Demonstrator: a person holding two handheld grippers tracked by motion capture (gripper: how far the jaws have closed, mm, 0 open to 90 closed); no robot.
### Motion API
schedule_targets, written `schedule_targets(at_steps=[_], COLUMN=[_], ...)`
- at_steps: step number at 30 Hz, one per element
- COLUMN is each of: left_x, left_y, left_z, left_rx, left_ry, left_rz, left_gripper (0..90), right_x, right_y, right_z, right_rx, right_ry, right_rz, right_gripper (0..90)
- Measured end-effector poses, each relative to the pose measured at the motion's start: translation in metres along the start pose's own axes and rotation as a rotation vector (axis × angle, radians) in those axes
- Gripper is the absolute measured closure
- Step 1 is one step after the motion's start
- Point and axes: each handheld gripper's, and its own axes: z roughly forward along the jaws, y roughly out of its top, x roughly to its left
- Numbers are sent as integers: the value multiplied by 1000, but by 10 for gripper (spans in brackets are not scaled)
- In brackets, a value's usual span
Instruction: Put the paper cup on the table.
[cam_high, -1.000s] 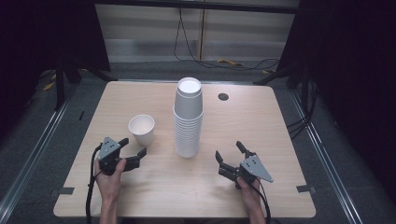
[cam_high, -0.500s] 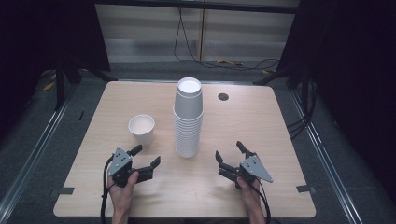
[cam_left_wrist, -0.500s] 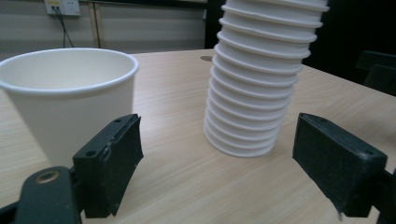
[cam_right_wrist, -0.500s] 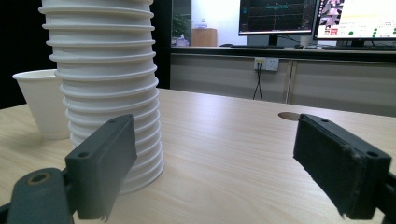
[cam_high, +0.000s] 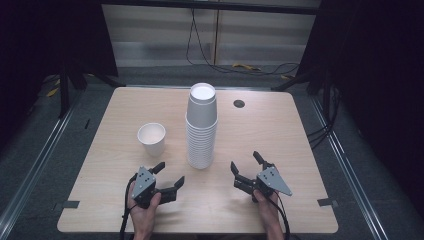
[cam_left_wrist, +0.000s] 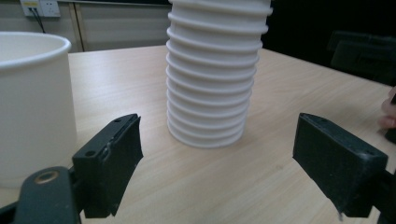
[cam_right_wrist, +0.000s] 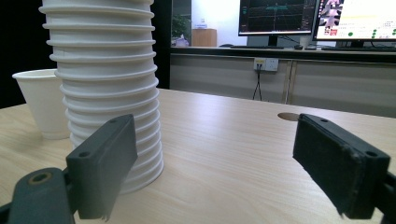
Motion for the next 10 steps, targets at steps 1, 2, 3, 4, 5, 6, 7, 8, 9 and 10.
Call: schedule_targets(at_steps=[1, 2, 3, 4, 5, 6, 7, 8, 9, 10], left_x=[0, 0, 1, 0, -3, -6, -6, -5, -4, -2], left_y=[0, -1, -1, -1, -1, -2, -2, -1, -1, -1], left_z=[-1, -1, -2, -2, -2, -2, -2, -2, -2, -2], left_rx=[-15, -19, -27, -31, -29, -34, -33, -33, -32, -30], left_ry=[11, -1, -4, -4, 1, 0, -13, -25, -31, -26], left_rz=[3, -7, 0, 13, 31, 36, 47, 43, 34, 35], left_gripper=[154, 154, 155, 154, 155, 155, 155, 158, 158, 157], right_x=[0, 0, 0, 0, 0, 0, 0, 0, 0, 0], right_y=[0, 0, 0, 0, 0, 0, 0, 0, 0, 0], right_z=[0, 0, 0, 0, 0, 0, 0, 0, 0, 0], right_rx=[0, 0, 0, 0, -2, -2, 0, 1, -1, 0], right_ry=[0, 1, 2, 0, -1, -1, -1, -4, 0, -1], right_rz=[0, -1, -1, 0, -3, -3, 0, 2, -3, 0], right_gripper=[135, 135, 135, 135, 135, 135, 135, 135, 135, 135])
